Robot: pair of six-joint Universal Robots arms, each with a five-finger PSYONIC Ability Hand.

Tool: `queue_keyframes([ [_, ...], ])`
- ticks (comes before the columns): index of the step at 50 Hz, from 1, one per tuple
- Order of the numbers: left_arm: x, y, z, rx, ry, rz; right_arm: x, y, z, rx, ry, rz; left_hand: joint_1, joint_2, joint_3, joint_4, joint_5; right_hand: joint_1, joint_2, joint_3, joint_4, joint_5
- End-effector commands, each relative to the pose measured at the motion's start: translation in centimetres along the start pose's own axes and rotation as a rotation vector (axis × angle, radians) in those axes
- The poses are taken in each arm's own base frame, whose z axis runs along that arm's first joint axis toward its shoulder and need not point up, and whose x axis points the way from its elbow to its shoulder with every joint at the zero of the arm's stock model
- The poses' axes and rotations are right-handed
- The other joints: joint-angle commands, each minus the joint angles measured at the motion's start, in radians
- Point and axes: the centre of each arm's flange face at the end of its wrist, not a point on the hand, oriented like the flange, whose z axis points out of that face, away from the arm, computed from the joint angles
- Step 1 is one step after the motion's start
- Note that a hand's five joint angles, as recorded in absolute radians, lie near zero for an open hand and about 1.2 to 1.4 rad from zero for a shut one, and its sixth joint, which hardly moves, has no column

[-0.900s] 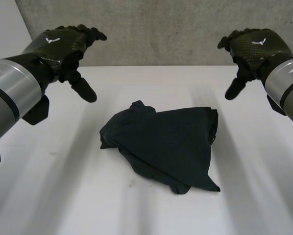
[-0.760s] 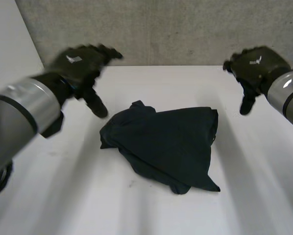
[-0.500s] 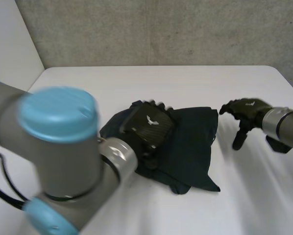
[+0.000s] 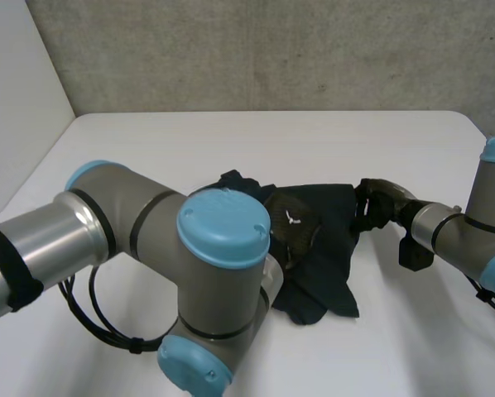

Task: Fold the shorts.

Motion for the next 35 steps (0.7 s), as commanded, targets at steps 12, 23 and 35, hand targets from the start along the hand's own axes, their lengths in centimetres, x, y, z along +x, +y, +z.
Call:
queue_keyframes([
  [12, -23.2, -13.1, -2.8, 0.428, -0.652, -0.146, -11.8, -19.7, -6.0, 0.843, -0.044, -0.416, 0.252, 0.206, 0.211, 0.205, 0.260, 0.465, 0.225, 0.221, 0.216, 0.268],
  [23, -27.0, -7.4, -3.3, 0.320, -0.720, -0.284, -16.1, -14.0, -8.6, 0.727, -0.144, -0.562, 0.252, 0.206, 0.211, 0.205, 0.260, 0.465, 0.225, 0.221, 0.216, 0.268],
  [35, -20.9, 9.8, -1.8, -0.204, -0.535, -0.420, -16.3, 4.7, -9.1, 0.207, -0.388, -0.826, 0.221, 0.174, 0.179, 0.174, 0.229, 0.465, 0.225, 0.221, 0.216, 0.268],
])
